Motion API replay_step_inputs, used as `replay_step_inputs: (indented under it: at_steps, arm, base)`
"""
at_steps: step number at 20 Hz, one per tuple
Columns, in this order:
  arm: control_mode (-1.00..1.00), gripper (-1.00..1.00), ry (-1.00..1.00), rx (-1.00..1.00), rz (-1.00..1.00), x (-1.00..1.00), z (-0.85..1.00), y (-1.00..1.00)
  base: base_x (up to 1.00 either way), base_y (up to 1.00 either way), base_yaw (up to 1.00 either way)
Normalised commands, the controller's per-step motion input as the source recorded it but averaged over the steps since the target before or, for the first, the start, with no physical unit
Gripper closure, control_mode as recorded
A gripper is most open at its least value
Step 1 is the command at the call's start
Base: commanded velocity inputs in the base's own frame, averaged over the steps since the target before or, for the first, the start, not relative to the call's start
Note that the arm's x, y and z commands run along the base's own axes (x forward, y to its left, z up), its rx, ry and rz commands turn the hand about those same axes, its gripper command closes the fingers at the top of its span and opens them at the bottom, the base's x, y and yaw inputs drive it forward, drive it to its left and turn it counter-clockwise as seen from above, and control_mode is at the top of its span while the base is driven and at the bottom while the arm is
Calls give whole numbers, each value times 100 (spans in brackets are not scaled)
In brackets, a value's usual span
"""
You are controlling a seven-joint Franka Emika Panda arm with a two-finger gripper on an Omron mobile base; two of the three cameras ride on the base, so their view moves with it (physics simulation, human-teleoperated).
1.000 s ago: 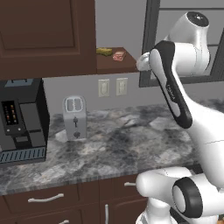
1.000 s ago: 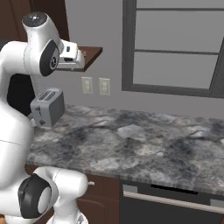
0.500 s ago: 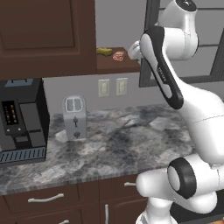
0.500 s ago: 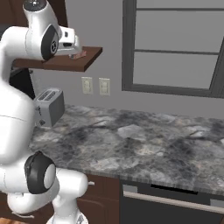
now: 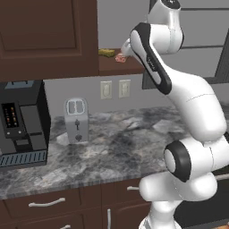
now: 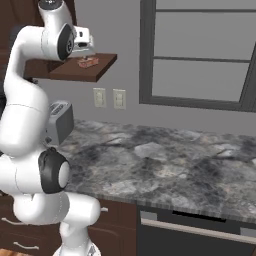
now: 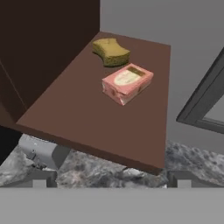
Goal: Locate and retrieve the sponge and bar soap from the cabinet. Place them next to the sink.
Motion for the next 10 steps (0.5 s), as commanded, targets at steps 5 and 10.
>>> replay_step_inputs:
  at_steps: [5, 10]
  arm:
    - [-100, -100, 2, 0, 6, 53, -14, 0]
    - [-100, -100, 0, 0, 1, 41, -15, 5]
  base:
    - [0, 0, 0]
    - [0, 0, 0]
